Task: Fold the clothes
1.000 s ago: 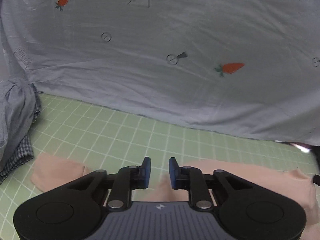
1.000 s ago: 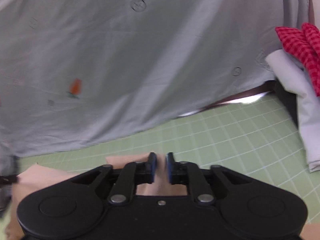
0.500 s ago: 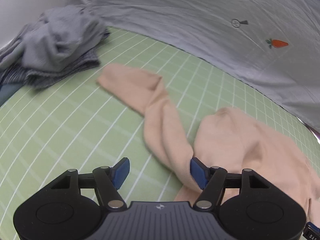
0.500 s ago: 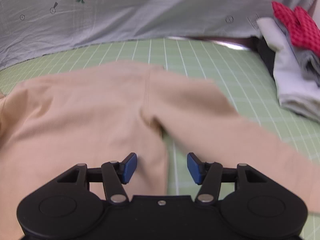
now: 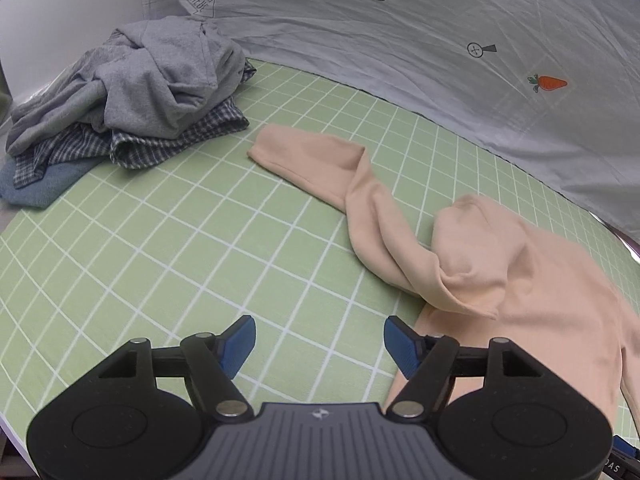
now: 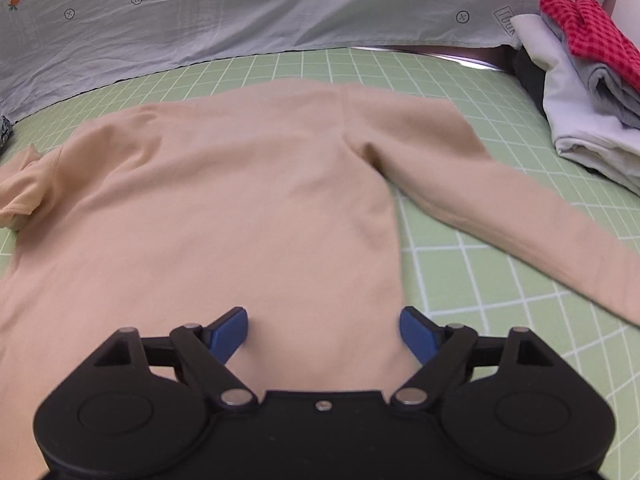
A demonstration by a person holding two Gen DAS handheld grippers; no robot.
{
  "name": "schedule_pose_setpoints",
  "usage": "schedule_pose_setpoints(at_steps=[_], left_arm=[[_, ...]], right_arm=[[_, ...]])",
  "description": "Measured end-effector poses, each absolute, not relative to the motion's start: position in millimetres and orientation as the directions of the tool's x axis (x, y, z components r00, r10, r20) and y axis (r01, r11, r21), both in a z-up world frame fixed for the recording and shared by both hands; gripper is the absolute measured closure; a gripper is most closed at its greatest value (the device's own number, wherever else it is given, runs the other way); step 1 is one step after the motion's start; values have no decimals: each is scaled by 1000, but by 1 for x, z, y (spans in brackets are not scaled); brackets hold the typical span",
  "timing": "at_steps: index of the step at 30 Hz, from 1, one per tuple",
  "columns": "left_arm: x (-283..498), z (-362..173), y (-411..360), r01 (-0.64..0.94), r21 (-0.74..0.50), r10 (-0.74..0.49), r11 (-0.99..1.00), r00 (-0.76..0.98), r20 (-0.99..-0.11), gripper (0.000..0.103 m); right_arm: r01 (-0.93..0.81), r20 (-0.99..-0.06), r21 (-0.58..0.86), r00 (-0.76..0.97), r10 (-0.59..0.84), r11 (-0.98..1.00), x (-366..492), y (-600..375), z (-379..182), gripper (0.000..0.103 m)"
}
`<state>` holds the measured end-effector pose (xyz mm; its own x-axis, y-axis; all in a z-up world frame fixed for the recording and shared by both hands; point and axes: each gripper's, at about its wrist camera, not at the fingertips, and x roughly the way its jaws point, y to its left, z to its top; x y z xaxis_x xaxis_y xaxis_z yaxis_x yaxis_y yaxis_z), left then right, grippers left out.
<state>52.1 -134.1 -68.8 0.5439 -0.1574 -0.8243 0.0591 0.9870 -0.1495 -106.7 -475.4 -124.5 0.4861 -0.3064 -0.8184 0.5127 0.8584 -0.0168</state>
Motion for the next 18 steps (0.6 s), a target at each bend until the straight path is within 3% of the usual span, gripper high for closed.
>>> schedule_pose_setpoints(at_steps=[9, 13, 18], left_arm=[[97, -62, -113, 104, -170, -199, 980, 559, -805, 30], [135, -68, -122, 124, -187, -224, 975, 559, -798, 29], [188, -81, -149, 168, -221, -277, 961, 529, -802, 29]], right_arm=[[631, -809, -14, 448, -380, 775, -82, -470, -129, 10], [678, -813, -4, 426, -397, 735, -67, -476, -133, 0], [711, -807, -8, 410, -424, 703, -56, -479, -135, 0]])
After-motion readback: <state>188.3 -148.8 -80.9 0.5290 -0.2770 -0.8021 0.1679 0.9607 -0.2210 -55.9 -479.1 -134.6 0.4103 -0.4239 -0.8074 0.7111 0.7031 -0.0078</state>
